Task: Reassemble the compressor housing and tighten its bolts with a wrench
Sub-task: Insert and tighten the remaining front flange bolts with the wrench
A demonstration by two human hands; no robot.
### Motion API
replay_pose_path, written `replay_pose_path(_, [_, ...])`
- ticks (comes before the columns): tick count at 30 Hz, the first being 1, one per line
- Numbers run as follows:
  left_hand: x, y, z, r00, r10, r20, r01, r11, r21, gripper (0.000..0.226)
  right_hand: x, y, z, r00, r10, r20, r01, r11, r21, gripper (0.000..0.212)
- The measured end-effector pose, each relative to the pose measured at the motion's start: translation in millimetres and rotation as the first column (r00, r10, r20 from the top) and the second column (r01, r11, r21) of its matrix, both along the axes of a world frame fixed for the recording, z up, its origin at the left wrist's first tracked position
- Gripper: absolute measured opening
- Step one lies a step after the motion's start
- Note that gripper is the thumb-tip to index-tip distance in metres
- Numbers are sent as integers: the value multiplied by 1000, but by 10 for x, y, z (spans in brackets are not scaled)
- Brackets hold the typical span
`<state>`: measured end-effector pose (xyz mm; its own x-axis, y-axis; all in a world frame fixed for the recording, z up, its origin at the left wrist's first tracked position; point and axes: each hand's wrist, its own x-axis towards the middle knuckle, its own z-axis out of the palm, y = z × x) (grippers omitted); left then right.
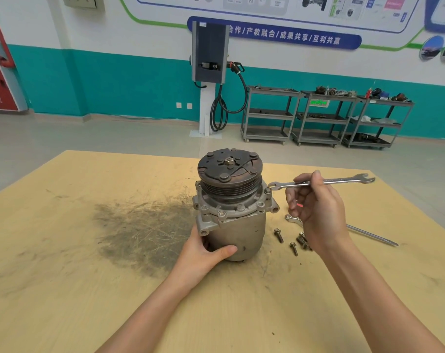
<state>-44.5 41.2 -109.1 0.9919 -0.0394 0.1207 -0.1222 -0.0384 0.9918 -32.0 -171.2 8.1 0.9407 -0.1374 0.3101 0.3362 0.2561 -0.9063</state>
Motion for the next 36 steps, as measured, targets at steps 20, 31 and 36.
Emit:
replay_pose_path(20, [-8,-3,16,1000,2,-8,-1,1000,6,107,68,44,-138,984,-48,169,72,988,-135,32])
replay_pose_path(31, [2,-11,-1,1000,5,-1,-5,1000,6,108,15,86,-275,976,-62,211,85,991,-102,28])
replay_pose_path(36, [4,-15,8,1000,5,14,-5,1000,-4,117,6,92,-269,977,-56,208,76,993,-92,28])
